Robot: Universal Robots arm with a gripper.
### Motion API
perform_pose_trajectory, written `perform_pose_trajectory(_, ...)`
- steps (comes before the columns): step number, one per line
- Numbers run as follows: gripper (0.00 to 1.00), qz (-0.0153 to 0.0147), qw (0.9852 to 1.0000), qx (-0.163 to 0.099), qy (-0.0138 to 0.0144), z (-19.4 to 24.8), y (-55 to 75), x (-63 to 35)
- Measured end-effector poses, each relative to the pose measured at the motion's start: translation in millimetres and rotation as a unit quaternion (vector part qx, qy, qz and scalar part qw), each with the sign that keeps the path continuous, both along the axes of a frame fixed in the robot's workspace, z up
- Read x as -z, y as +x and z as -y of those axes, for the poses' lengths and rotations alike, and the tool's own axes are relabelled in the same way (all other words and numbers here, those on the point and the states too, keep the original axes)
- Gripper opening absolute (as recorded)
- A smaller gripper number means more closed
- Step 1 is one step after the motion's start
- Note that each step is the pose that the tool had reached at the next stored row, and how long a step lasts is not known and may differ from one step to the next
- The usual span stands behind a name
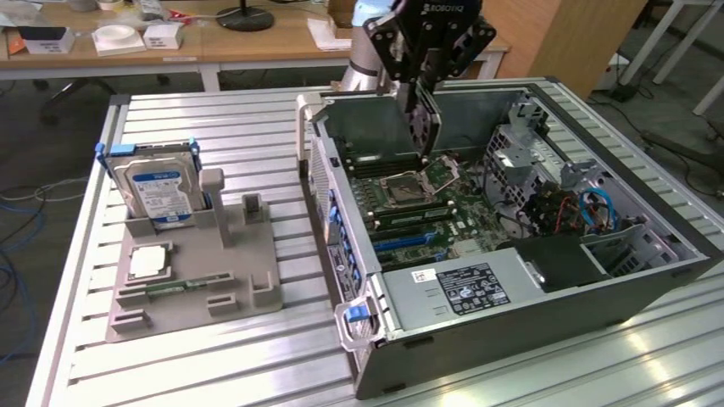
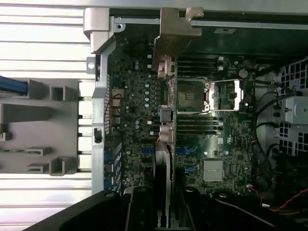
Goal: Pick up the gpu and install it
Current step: 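Pick up the gpu and move the gpu toward the slot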
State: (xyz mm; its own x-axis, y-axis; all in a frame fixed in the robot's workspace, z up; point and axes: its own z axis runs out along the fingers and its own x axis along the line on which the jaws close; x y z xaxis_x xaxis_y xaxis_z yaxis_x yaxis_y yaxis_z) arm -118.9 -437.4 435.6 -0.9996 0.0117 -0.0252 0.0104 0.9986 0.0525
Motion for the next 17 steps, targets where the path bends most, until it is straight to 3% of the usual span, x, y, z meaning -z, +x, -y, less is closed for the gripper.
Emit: perform_pose_trajectory(17, 0.26, 0.0000, 1.0000, 0.000, 0.0000, 0.0, 52.1, 0.0)
